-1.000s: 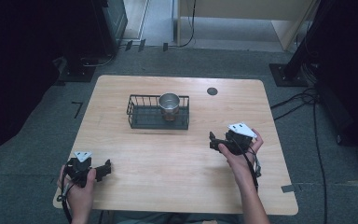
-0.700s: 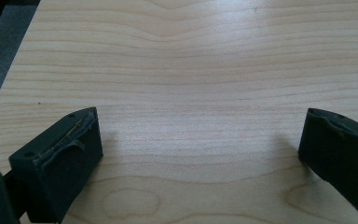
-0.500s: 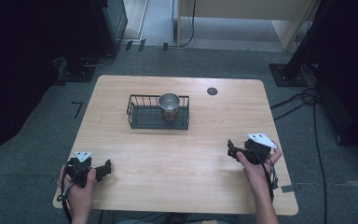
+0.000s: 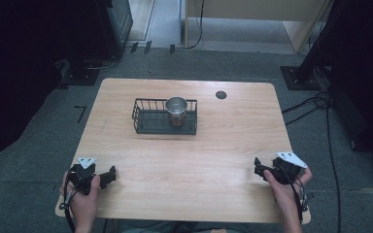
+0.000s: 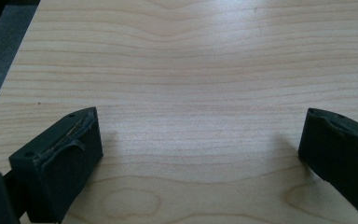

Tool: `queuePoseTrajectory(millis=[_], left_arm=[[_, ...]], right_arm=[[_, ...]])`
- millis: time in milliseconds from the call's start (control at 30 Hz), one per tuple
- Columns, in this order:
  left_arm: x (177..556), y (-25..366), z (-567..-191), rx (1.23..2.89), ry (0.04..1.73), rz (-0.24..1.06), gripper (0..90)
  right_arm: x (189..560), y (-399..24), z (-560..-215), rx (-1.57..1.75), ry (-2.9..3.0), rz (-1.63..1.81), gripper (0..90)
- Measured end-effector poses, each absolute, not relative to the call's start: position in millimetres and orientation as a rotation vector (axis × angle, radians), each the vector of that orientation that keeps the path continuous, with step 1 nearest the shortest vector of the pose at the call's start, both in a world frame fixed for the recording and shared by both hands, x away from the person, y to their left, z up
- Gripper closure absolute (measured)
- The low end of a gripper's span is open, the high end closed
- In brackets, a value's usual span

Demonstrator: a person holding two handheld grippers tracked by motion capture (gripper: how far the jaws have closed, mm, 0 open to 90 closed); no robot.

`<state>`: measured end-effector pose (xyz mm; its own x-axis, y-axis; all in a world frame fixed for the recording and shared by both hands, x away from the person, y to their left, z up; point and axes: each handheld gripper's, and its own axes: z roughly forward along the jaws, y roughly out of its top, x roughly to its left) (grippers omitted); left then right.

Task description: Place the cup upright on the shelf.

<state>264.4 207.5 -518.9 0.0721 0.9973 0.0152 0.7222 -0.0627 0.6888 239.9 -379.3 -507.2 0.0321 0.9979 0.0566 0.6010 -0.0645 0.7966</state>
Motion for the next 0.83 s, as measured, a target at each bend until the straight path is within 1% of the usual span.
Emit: queuePoseTrajectory(millis=[367, 833], left_arm=[[264, 207, -519, 1.841, 1.702, 0.695, 0.0], [264, 207, -519, 1.84, 1.702, 0.695, 0.0]], right_arm=[[214, -409, -528, 1.823, 1.649, 0.777, 0.0], [209, -410, -529, 1.831, 1.673, 0.733, 0.0]])
